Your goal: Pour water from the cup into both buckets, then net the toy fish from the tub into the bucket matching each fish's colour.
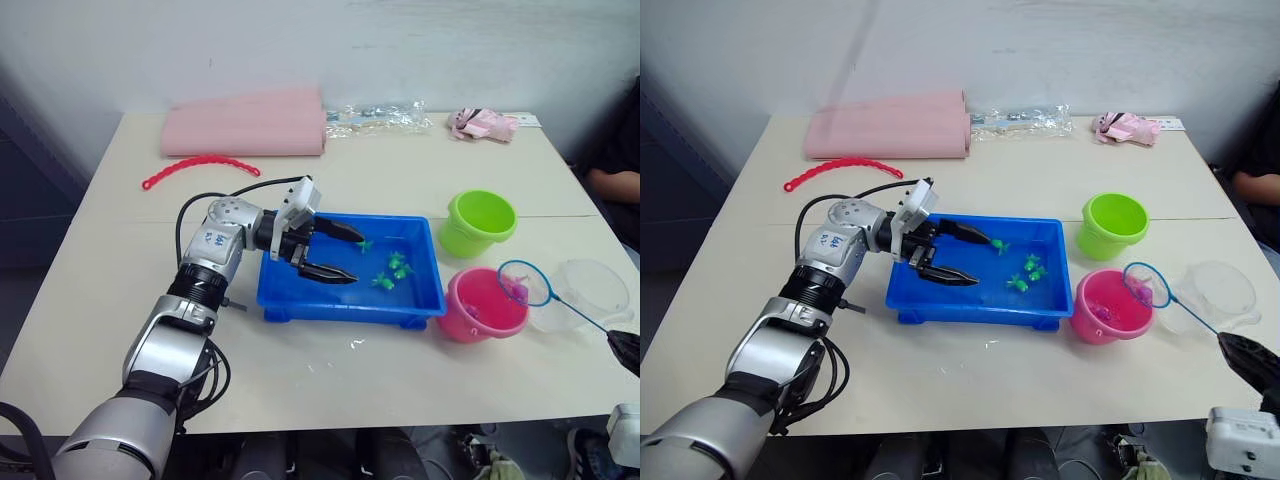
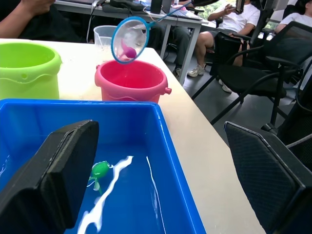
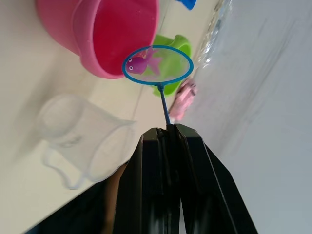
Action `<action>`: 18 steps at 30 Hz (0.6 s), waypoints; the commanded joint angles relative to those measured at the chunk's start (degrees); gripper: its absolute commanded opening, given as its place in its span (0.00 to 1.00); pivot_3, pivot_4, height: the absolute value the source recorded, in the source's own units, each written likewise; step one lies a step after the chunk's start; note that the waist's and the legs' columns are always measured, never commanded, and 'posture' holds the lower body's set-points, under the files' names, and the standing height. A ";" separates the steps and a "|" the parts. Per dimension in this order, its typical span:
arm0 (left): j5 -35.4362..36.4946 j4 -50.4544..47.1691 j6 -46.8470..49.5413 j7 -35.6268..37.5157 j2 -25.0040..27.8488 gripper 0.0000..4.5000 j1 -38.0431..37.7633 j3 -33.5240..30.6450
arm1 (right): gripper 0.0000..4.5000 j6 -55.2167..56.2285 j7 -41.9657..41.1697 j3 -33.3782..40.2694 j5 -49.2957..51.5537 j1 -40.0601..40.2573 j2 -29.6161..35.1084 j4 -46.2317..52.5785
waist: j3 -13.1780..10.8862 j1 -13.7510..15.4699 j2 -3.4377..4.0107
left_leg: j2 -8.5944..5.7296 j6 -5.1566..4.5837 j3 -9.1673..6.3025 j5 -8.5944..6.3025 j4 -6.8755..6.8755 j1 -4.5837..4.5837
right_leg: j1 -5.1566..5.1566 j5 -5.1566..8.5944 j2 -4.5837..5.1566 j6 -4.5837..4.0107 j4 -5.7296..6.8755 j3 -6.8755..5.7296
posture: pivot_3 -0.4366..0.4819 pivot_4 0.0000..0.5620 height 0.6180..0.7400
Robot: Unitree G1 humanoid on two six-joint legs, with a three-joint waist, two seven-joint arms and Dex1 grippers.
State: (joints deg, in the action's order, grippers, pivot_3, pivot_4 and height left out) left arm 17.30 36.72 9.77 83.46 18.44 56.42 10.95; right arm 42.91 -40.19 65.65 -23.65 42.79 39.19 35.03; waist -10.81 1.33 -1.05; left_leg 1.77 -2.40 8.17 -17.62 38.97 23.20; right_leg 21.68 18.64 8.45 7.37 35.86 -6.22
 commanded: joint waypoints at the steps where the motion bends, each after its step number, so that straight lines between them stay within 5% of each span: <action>1: -0.06 -0.94 -0.51 0.15 0.38 0.99 1.22 -1.55 | 0.00 3.59 2.90 2.56 -2.21 -0.72 0.99 -1.37 | 0.00 -0.03 0.00 | 0.00 0.00 0.00 0.00 0.00 0.00 | 0.00 0.00 0.00 0.00 -0.01 0.00 | 0.48 0.27 0.98; 18: -0.95 -0.15 -0.92 -1.09 0.81 0.99 1.81 -2.96 | 0.00 7.90 6.22 2.03 -6.17 -1.15 3.28 -5.81 | 0.00 -0.16 0.00 | -0.01 -0.05 -0.03 0.02 0.06 0.00 | -0.05 0.00 0.01 0.00 0.02 -0.01 | 0.48 0.27 0.98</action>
State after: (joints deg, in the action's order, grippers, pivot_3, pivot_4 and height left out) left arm 16.38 36.86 9.56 82.45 18.91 56.99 9.19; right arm 51.70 -35.19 65.40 -29.83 41.93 42.04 30.44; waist -10.81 1.17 -1.06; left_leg 1.75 -2.44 8.14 -17.60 39.03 23.20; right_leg 21.63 18.64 8.46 7.37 35.87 -6.23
